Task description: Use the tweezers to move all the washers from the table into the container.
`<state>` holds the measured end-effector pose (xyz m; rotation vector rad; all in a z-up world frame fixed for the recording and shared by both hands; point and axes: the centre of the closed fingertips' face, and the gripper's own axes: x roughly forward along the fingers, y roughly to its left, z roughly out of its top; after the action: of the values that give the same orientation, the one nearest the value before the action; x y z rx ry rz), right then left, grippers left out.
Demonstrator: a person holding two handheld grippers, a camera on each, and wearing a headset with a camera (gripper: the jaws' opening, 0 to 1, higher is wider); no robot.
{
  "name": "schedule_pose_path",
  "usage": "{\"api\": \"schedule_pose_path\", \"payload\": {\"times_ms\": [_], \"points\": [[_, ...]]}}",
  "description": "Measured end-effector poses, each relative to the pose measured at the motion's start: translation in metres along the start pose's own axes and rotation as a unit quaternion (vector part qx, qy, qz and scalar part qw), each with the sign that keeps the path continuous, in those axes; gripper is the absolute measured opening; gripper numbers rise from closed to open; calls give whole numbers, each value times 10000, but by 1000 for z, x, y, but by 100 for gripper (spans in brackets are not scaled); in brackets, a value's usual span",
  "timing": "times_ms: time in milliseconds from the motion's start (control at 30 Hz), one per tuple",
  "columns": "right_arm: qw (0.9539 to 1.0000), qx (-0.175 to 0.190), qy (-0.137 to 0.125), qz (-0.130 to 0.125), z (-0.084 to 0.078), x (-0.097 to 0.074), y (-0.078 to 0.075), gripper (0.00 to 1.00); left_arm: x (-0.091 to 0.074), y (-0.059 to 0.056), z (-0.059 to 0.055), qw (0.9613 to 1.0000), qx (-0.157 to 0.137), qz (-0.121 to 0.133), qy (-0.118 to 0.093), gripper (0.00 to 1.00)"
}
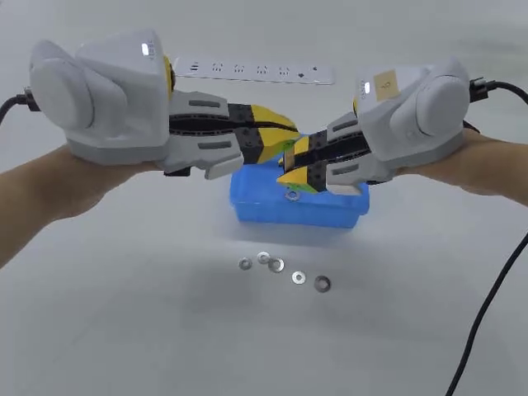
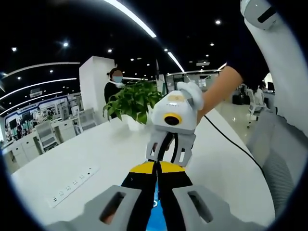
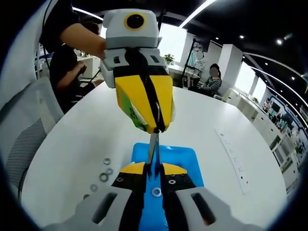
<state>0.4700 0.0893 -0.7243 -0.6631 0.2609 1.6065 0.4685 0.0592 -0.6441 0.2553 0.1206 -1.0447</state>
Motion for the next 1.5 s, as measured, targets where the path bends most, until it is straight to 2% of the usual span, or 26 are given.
{"api": "schedule_pose_path", "payload": {"times_ms": [133, 167, 300, 533, 733, 767, 867, 967, 1100, 1267, 1400, 1500], "points": [[9999, 85, -55, -134, 4, -5, -4, 14, 0, 3, 5, 9999, 114, 82, -26, 4], [9997, 139, -77, -171, 5, -7, -5, 17, 0, 6, 7, 9996, 225, 158, -20, 4], [9994, 199, -115, -256, 8, -13, -6, 21, -2, 9, 12, 9993, 271, 238, -31, 4], [9988, 182, -11, -459, 4, -25, 4, 31, -9, 7, 25, 9987, 364, 301, -178, 5], [9965, 444, -71, -710, 3, -43, 14, 39, -11, -12, 38, 9983, 487, 223, -226, 5], [9948, 598, -120, -813, 3, -47, 16, 40, -12, -17, 41, 9981, 537, 205, -233, 5], [9918, 730, -222, -1028, 2, -56, 19, 45, -15, -26, 49, 9979, 509, 175, -369, 5], [9888, 845, -246, -1207, -4, -68, 27, 52, -16, -34, 53, 9978, 507, 159, -389, 5], [9851, 1099, -253, -1297, -15, -82, 47, 63, -14, -47, 52, 9982, 488, 81, -345, 5], [9789, 1456, -220, -1419, -35, -97, 74, 66, -7, -65, 46, 9987, 402, 5, -299, 5], [9771, 1565, -140, -1436, -47, -105, 92, 70, -1, -75, 44, 9990, 327, 52, -311, 5], [9767, 1625, 13, -1402, -61, -110, 108, 73, 3, -84, 37, 9994, 246, 2, -262, 5]]}}
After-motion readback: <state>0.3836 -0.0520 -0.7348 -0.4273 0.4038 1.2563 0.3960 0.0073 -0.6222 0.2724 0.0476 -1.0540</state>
